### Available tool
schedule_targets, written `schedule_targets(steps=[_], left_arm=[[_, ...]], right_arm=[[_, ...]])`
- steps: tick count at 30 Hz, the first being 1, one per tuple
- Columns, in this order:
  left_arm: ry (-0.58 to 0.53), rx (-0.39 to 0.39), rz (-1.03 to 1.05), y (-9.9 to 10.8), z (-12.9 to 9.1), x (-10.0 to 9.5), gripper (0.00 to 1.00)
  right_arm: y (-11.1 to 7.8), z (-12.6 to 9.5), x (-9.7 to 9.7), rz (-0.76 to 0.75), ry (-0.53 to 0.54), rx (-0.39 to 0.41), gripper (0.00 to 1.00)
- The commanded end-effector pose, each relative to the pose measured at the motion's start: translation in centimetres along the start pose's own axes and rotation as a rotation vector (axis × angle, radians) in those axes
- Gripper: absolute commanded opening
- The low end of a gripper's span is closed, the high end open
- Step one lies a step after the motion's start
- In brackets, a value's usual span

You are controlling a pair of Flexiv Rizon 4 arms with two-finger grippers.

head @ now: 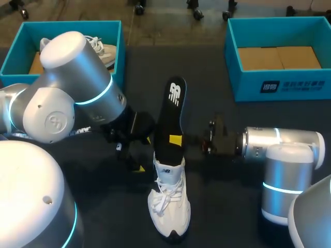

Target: Take the shoe out of the shoebox, open the shoe tongue, remove and reinsert the insole, then place the shoe into the shoebox

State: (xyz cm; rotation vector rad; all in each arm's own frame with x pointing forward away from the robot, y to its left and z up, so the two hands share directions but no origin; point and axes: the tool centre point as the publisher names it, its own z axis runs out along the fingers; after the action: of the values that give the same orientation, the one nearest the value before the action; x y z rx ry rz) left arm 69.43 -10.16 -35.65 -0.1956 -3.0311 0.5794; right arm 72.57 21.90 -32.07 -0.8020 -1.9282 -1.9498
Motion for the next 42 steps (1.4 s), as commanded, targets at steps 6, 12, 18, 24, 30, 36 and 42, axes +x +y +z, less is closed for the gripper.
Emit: schedule_targets(steps=[6, 12, 18, 24, 30, 36, 42], left_arm=[[0.000, 0.002, 0.001, 0.1, 0.1, 0.0, 1.00], [0.000, 0.002, 0.001, 0.1, 0.1, 0.0, 1.00], [0.000, 0.002, 0.001, 0.1, 0.1, 0.0, 1.00], [0.000, 0.002, 0.001, 0.1, 0.1, 0.0, 1.00], [0.000, 0.002, 0.001, 0.1, 0.1, 0.0, 1.00], [0.000, 0.002, 0.001, 0.1, 0.1, 0.0, 1.00], [0.000, 0.002, 0.001, 0.1, 0.1, 0.0, 1.00]], right_arm=[[-0.8, 0.1, 1.0, -0.001, 0.005, 0.032, 0.00], [-2.1, 0.1, 1.2, 0.022, 0.012, 0.061, 0.00], [-3.1, 0.1, 1.4, 0.052, 0.015, 0.087, 0.00], [-2.9, 0.5, 1.3, 0.072, 0.029, 0.116, 0.00], [-2.5, 0.8, 1.2, 0.075, 0.045, 0.119, 0.22], [-2.1, 1.0, 1.5, 0.057, 0.059, 0.122, 0.21], [-1.4, 1.2, 1.6, 0.046, 0.062, 0.124, 0.20]])
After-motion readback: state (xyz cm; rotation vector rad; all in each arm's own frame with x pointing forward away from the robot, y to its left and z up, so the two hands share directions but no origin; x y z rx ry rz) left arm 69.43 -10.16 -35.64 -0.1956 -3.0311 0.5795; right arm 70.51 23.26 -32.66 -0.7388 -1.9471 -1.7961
